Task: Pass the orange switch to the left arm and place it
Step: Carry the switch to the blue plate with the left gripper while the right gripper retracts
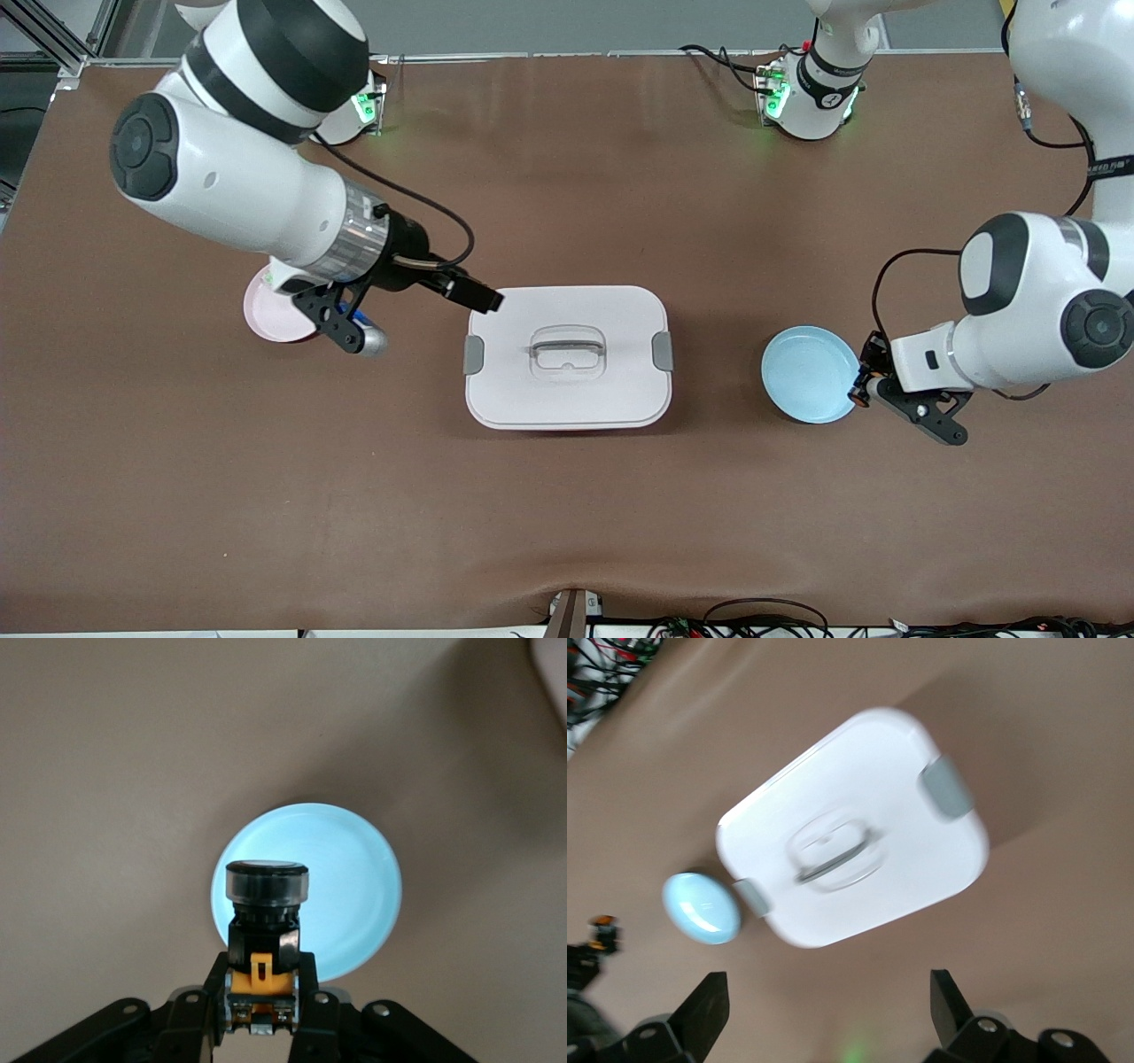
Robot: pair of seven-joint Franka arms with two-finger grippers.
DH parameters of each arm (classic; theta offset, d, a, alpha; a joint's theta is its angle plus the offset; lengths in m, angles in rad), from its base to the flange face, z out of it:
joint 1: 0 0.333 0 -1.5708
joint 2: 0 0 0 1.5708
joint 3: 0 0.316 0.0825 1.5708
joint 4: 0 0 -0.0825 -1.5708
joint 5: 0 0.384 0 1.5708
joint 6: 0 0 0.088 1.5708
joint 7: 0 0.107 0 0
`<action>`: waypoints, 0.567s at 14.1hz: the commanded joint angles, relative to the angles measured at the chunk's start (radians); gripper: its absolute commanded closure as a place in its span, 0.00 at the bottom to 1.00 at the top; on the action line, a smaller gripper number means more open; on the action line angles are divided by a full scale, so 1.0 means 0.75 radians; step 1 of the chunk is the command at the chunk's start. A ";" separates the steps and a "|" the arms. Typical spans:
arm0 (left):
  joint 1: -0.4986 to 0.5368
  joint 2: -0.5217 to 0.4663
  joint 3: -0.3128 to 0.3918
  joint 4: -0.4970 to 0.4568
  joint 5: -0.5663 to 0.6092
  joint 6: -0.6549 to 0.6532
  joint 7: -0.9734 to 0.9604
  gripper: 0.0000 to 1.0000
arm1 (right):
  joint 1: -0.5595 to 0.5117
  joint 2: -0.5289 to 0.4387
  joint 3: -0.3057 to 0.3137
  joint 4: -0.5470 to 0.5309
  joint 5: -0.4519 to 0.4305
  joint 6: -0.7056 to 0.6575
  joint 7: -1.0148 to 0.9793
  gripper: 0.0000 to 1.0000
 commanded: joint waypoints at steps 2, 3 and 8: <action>-0.006 0.108 -0.012 0.009 0.087 0.105 0.257 1.00 | -0.144 -0.046 0.021 -0.017 -0.185 -0.124 -0.403 0.00; -0.017 0.122 -0.012 -0.007 0.109 0.116 0.319 1.00 | -0.191 -0.048 0.021 -0.017 -0.229 -0.167 -0.517 0.00; 0.006 0.092 -0.028 -0.273 0.142 0.385 0.550 1.00 | -0.400 -0.065 0.021 -0.019 -0.441 -0.268 -0.966 0.00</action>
